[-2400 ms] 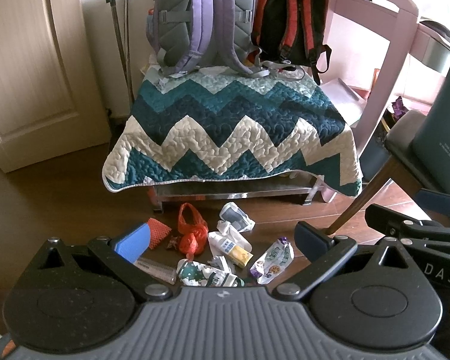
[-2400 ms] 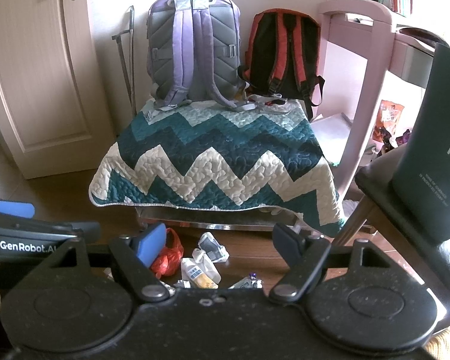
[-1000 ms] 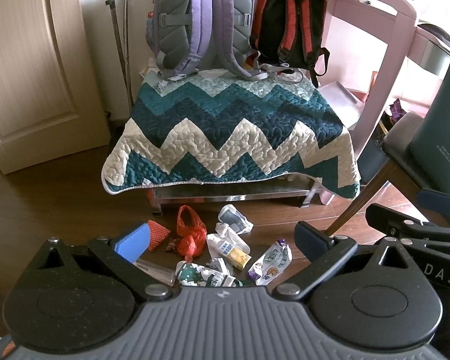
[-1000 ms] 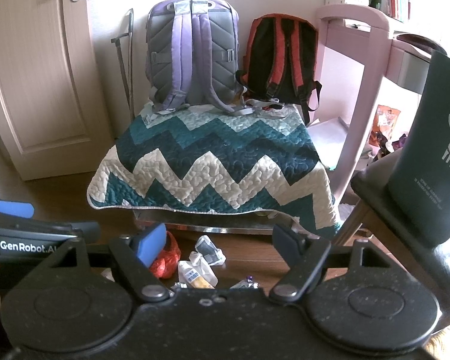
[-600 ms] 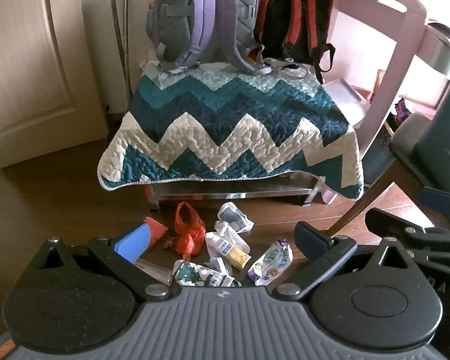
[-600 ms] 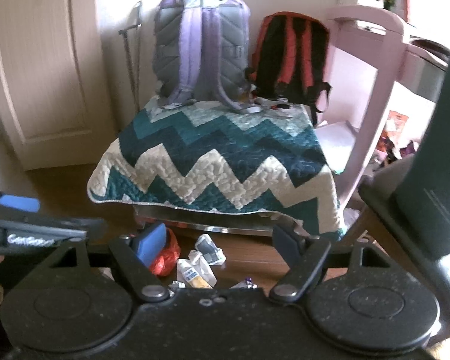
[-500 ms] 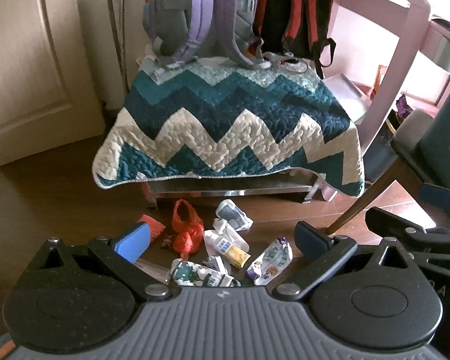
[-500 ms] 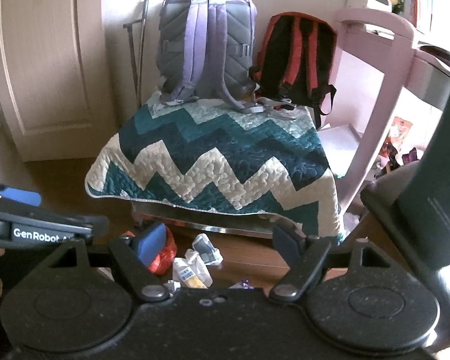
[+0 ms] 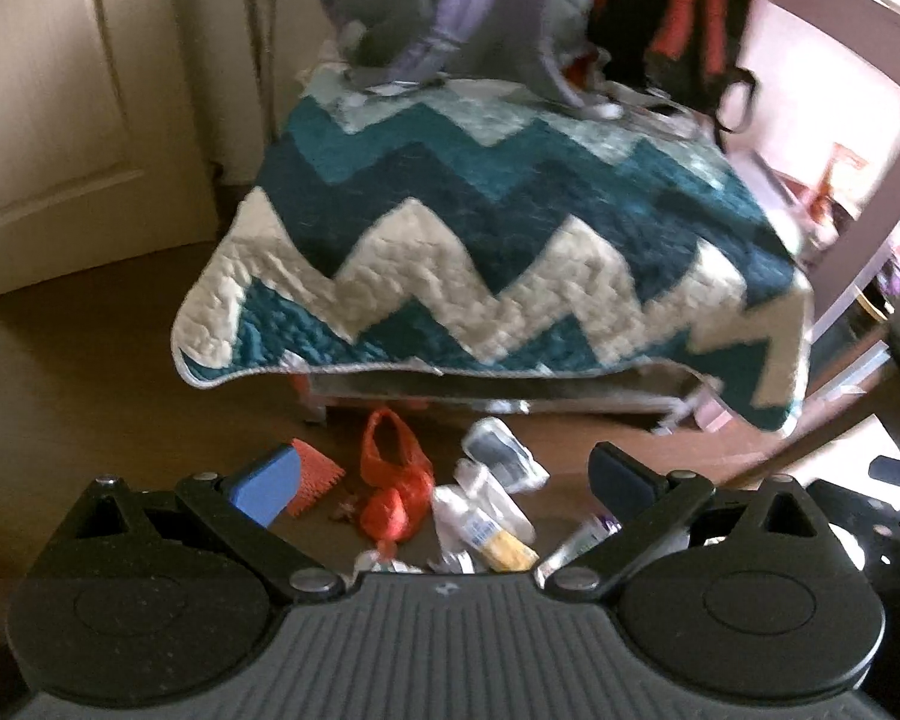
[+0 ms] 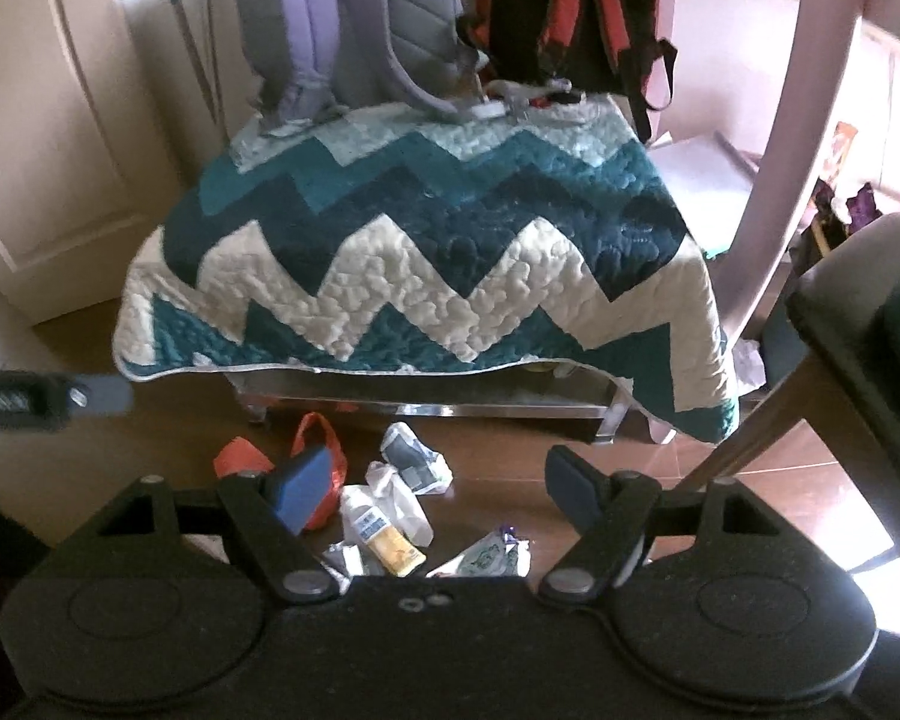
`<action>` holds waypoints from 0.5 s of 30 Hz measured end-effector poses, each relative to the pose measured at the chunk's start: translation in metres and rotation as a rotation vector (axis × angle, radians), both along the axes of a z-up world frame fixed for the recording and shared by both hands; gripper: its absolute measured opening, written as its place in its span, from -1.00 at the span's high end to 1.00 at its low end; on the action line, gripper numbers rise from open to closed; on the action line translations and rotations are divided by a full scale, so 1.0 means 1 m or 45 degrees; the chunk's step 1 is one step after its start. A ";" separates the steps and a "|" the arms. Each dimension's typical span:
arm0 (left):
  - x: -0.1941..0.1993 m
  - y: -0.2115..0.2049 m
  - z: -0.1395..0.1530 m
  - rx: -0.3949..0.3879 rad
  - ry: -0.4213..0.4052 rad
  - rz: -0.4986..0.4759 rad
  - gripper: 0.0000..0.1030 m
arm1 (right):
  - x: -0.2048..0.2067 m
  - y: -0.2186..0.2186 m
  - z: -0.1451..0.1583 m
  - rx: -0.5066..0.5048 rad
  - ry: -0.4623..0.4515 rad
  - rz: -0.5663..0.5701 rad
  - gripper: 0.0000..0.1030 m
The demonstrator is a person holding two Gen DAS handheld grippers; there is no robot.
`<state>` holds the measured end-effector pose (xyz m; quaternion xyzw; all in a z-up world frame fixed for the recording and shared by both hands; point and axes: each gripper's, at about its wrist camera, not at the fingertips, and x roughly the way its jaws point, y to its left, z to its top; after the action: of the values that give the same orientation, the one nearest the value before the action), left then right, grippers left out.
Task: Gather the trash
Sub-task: 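Lower both tools and grasp the yogurt bottle with left while right grasps the snack wrapper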
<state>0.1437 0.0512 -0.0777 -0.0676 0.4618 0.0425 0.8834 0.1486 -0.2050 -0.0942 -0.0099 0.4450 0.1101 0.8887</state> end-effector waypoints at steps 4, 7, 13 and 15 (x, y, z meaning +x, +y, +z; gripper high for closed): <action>0.028 0.025 -0.020 -0.002 0.012 0.065 -0.99 | 0.033 -0.008 -0.029 -0.001 0.077 -0.039 -0.52; 0.044 0.032 -0.040 -0.008 0.045 0.088 -0.99 | 0.056 -0.012 -0.053 -0.008 0.152 -0.077 -0.52; 0.068 0.018 -0.088 -0.032 0.151 0.079 -0.99 | 0.095 -0.012 -0.113 -0.009 0.313 -0.154 -0.51; 0.077 0.009 -0.110 -0.028 0.209 0.069 -0.99 | 0.105 -0.011 -0.137 -0.014 0.373 -0.174 -0.51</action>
<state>0.2208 0.0599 -0.1872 -0.0862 0.5311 0.0667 0.8403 0.2534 -0.2156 -0.2312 0.0316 0.5702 0.0473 0.8196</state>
